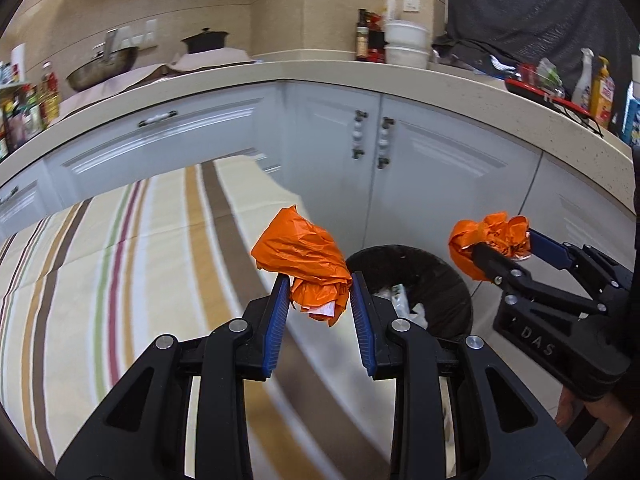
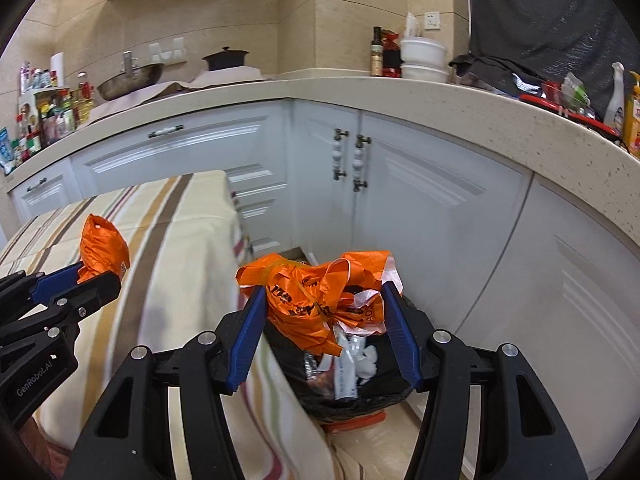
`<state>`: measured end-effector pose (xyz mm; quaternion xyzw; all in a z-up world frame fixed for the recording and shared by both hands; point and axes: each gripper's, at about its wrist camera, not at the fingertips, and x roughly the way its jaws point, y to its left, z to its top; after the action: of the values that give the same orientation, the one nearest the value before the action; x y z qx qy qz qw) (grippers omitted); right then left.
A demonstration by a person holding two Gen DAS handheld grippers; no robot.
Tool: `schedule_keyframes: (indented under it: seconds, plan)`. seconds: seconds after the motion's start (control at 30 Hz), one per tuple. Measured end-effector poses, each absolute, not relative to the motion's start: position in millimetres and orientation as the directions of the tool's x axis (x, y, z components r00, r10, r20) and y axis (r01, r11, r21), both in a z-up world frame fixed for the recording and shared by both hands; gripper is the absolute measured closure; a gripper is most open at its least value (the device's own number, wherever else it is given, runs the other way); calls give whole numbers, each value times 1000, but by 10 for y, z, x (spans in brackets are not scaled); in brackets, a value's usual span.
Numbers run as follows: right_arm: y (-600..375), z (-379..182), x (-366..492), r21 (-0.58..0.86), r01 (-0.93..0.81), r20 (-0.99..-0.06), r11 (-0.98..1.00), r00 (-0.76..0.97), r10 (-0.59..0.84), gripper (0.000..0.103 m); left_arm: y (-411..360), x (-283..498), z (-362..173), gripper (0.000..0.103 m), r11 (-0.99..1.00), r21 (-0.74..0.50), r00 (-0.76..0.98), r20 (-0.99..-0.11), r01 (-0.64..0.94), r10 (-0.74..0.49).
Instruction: Collect trash
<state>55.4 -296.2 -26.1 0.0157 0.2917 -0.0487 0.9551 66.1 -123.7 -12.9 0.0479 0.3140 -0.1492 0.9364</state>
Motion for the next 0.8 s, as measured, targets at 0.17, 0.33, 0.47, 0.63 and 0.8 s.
schedule_keyframes:
  seconds: [0.17, 0.33, 0.47, 0.63, 0.8]
  plan:
    - [-3175, -342, 664, 13, 134, -571, 991, 815, -103, 46, -1595, 848, -153, 73, 937, 12, 750, -602, 350, -272]
    - [-3359, -369, 842, 25, 155, -571, 988, 813, -114, 45, -1822, 1081, -182, 71, 934, 12, 740, -615, 356, -274]
    - [-3506, -411, 1030, 41, 174, -554, 984, 823, -123, 33, -1995, 1265, -216, 43, 941, 41, 764, -596, 335, -246]
    - [-3628, -429, 1079, 50, 200, -560, 979, 817, -138, 33, -2062, 1370, -214, 39, 942, 25, 756, -604, 335, -253]
    - [-3670, -395, 963, 53, 222, -556, 974, 817, -156, 33, -2054, 1309, -163, 35, 938, 44, 770, -585, 344, -255]
